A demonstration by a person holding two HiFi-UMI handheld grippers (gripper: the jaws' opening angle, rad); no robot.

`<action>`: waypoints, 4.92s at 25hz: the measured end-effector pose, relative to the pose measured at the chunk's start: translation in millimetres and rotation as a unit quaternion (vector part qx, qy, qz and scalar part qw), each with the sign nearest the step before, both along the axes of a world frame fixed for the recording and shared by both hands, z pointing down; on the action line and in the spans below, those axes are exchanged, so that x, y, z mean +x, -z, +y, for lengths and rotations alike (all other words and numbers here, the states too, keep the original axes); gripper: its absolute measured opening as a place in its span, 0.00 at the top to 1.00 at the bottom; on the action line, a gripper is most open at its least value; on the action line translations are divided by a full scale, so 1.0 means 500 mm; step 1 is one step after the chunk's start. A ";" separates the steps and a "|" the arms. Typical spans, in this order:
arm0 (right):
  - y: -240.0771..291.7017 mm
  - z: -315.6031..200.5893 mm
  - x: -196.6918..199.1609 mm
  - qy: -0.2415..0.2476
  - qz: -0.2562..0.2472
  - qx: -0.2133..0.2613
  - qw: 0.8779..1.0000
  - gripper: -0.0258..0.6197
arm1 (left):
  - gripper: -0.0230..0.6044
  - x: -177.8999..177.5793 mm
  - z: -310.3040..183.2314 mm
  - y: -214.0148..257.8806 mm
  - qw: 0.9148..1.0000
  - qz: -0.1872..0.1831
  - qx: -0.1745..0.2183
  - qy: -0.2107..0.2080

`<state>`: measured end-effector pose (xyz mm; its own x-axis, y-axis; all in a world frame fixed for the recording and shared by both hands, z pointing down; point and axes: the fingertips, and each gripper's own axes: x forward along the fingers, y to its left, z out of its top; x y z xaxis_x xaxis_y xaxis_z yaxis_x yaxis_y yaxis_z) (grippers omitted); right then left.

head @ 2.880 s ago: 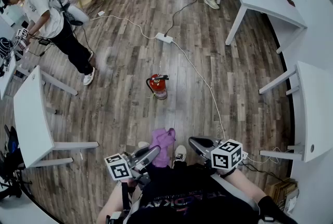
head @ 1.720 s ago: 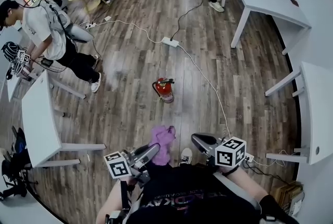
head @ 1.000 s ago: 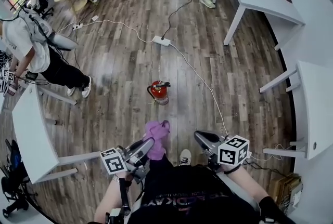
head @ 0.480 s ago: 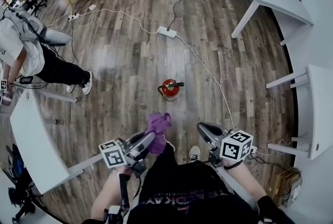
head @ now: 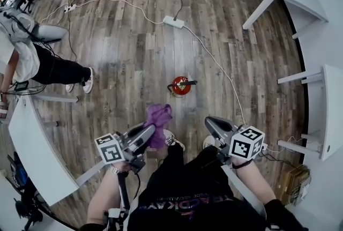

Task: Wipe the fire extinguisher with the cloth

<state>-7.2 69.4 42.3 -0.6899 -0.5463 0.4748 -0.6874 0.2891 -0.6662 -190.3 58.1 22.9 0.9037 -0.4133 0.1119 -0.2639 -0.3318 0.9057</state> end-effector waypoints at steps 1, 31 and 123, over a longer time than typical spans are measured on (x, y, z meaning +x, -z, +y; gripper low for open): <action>0.000 -0.008 0.006 -0.001 0.001 0.000 1.000 0.95 | 0.89 -0.001 -0.009 0.000 1.000 -0.002 0.000 0.001; -0.263 -0.199 0.197 0.118 0.044 -0.037 0.991 0.95 | 0.89 0.083 -0.284 -0.317 0.996 -0.074 0.040 0.002; -1.018 -0.441 0.228 0.155 0.113 0.127 0.973 0.95 | 0.89 0.243 -0.475 -1.120 0.954 0.100 0.037 -0.279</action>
